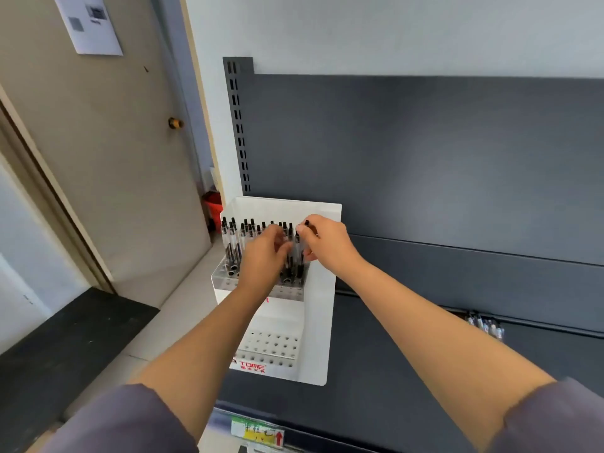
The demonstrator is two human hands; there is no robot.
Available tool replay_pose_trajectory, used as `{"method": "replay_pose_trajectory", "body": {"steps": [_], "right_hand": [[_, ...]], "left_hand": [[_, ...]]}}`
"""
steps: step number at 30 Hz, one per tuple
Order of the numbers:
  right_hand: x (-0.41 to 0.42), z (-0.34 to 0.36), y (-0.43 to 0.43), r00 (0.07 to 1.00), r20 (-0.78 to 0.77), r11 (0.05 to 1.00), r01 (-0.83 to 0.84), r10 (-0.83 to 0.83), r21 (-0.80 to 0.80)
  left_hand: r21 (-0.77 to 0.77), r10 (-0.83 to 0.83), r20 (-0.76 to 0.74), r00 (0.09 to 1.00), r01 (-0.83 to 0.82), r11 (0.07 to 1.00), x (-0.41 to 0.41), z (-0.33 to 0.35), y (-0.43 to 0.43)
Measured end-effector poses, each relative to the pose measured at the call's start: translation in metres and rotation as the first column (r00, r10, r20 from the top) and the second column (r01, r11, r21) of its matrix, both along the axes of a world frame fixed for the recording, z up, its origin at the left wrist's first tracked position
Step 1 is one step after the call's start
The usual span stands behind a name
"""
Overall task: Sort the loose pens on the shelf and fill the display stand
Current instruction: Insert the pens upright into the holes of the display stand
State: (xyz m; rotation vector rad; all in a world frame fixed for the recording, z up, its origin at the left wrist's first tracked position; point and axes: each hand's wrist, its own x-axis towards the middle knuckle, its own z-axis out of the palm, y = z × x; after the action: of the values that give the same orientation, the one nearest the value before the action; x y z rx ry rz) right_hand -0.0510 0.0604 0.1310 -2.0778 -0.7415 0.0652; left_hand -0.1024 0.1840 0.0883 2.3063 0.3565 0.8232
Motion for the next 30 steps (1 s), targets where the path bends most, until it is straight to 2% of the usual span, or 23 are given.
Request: {"method": "replay_pose_trajectory", "body": {"steps": [3, 8, 13, 18, 21, 26, 30], "right_hand": [[0.000, -0.007, 0.006, 0.998, 0.057, 0.996, -0.007, 0.012, -0.090], [0.003, -0.016, 0.009, 0.992, 0.126, 0.996, 0.041, -0.031, -0.076], [0.002, -0.022, 0.013, 0.966, 0.255, 0.979, 0.096, -0.048, -0.181], [0.000, -0.021, 0.011, 0.984, 0.165, 0.996, 0.070, -0.060, -0.055], [0.003, -0.023, 0.006, 0.987, 0.143, 0.996, 0.076, -0.070, -0.038], [0.005, -0.028, 0.006, 0.948, 0.281, 0.977, 0.184, -0.148, -0.107], [0.005, -0.032, 0.002, 0.936, 0.335, 0.981, 0.152, -0.104, -0.120]], "left_hand": [[0.035, -0.053, -0.014, 0.998, 0.054, 0.998, 0.002, -0.014, 0.003], [0.124, -0.140, -0.010, 0.990, 0.140, 0.982, 0.000, -0.020, 0.008], [0.150, -0.163, -0.011, 0.987, 0.163, 0.975, -0.003, -0.015, 0.017], [0.167, -0.179, -0.015, 0.984, 0.179, 0.969, -0.008, -0.012, 0.020], [0.193, -0.221, -0.009, 0.975, 0.218, 0.957, -0.007, -0.008, 0.020], [0.203, -0.205, -0.010, 0.979, 0.203, 0.958, 0.000, 0.000, 0.015], [0.193, -0.205, 0.015, 0.979, 0.199, 0.961, 0.000, 0.002, 0.014]]}}
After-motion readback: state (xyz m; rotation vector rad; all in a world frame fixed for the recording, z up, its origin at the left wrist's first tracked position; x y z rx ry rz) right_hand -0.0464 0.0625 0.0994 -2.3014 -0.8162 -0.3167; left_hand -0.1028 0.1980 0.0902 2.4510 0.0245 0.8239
